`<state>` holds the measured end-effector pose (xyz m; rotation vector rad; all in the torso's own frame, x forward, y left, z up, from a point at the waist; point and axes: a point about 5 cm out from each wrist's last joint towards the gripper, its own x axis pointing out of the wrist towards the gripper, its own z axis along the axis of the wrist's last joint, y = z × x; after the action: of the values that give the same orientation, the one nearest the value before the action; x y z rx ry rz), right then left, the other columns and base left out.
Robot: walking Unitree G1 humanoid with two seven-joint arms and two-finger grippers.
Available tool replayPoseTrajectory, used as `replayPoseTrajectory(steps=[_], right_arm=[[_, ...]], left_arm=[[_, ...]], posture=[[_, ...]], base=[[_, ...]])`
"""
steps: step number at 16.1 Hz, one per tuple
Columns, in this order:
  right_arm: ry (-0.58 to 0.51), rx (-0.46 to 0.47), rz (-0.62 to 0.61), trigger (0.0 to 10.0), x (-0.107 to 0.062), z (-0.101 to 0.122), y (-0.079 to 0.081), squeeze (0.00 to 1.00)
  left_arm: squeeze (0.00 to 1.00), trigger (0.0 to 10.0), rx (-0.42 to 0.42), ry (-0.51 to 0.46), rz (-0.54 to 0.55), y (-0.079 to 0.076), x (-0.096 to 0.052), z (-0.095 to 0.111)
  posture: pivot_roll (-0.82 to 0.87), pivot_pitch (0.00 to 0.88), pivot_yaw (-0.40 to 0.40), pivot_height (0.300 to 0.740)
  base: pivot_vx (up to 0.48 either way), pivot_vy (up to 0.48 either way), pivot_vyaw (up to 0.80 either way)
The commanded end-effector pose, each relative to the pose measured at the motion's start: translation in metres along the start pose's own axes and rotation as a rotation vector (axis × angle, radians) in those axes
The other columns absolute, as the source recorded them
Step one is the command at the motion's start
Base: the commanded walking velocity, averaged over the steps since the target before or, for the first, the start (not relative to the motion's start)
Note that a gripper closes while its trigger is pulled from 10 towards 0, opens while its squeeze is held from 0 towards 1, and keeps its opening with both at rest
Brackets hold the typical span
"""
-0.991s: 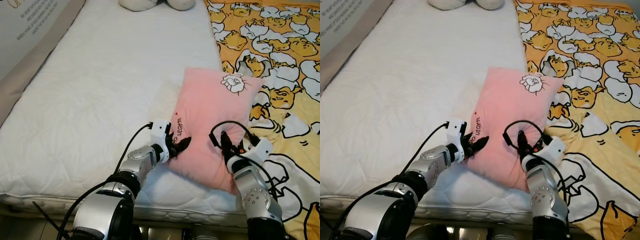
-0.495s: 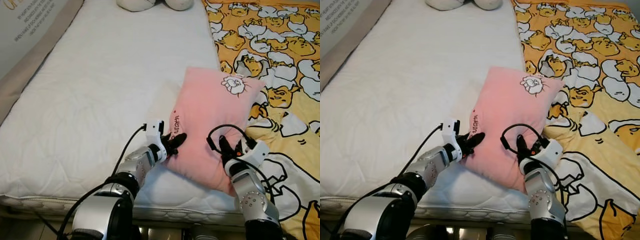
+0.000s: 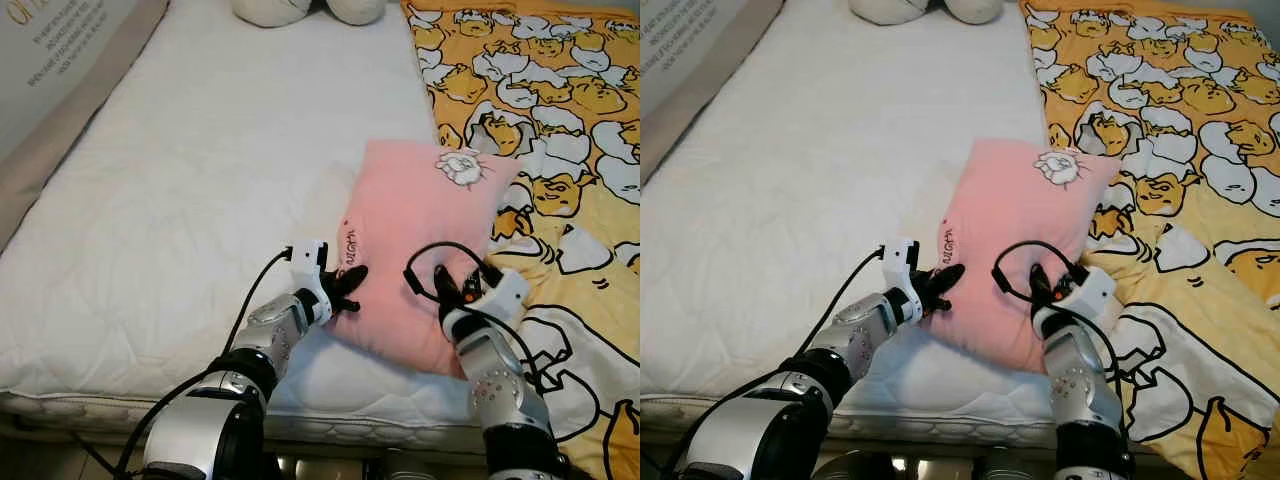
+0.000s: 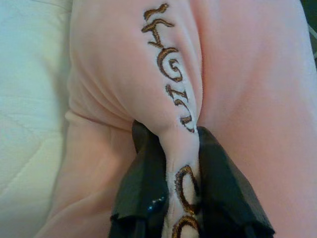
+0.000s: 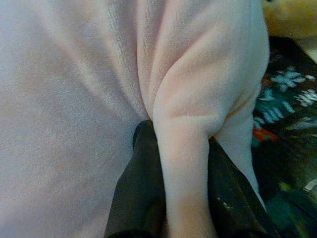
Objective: Clean up the room
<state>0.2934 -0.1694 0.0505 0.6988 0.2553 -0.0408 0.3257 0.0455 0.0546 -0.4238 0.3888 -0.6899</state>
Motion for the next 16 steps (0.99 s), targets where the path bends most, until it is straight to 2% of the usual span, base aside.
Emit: replayPoseTrajectory(steps=[1, 2, 4, 5, 6, 7, 9, 10, 12, 16], right_arm=[[0.073, -0.021, 0.035, 0.0, 0.002, -0.014, 0.008, 0.00], [0.013, -0.064, 0.101, 0.0, 0.011, 0.004, 0.024, 0.00], [-0.045, -0.094, 0.159, 0.0, 0.019, 0.023, 0.039, 0.00], [-0.131, -0.147, 0.225, 0.0, 0.029, 0.053, 0.058, 0.00], [-0.154, -0.165, 0.236, 0.0, 0.030, 0.060, 0.062, 0.00], [-0.225, -0.222, 0.280, 0.0, 0.034, 0.085, 0.075, 0.00], [-0.262, -0.265, 0.295, 0.0, 0.037, 0.100, 0.083, 0.00], [-0.285, -0.295, 0.301, 0.0, 0.038, 0.106, 0.087, 0.00], [-0.283, -0.320, 0.294, 0.0, 0.039, 0.104, 0.087, 0.00], [-0.240, -0.318, 0.277, 0.0, 0.041, 0.086, 0.081, 0.00]], left_arm=[[0.00, 0.0, -0.009, 0.041, -0.013, -0.006, 0.002, -0.010], [0.00, 0.0, 0.048, -0.078, 0.009, 0.004, -0.001, 0.023], [0.00, 0.0, 0.087, -0.171, 0.007, 0.008, -0.004, 0.049], [0.00, 0.0, 0.165, -0.273, 0.021, 0.009, -0.009, 0.083], [0.00, 0.0, 0.198, -0.294, 0.026, 0.009, -0.010, 0.091], [0.00, 0.0, 0.285, -0.369, 0.036, 0.008, -0.017, 0.119], [0.00, 0.0, 0.345, -0.413, 0.051, 0.010, -0.025, 0.137], [0.00, 0.0, 0.404, -0.427, 0.073, 0.012, -0.031, 0.142], [0.00, 0.0, 0.397, -0.422, 0.099, 0.016, -0.036, 0.138], [0.00, 0.0, 0.411, -0.382, 0.167, 0.023, -0.037, 0.124]], posture=[[-0.09, 0.055, 0.002, 0.740], [-0.05, 0.000, 0.000, 0.740], [-0.04, 0.000, 0.001, 0.740], [-0.01, 0.000, -0.005, 0.740], [-0.01, 0.000, -0.006, 0.740], [0.01, 0.000, -0.011, 0.740], [0.02, 0.000, -0.019, 0.740], [0.02, 0.000, -0.027, 0.740], [0.03, 0.000, -0.034, 0.740], [0.04, 0.000, -0.030, 0.740]], base=[[0.000, 0.000, 0.00], [0.000, 0.000, 0.00], [0.000, 0.000, 0.00], [0.000, 0.000, 0.00], [0.000, 0.000, 0.00], [0.000, 0.000, 0.00], [0.000, 0.000, 0.00], [0.000, 0.000, 0.00], [0.000, 0.000, 0.00], [0.000, 0.477, 0.50]])
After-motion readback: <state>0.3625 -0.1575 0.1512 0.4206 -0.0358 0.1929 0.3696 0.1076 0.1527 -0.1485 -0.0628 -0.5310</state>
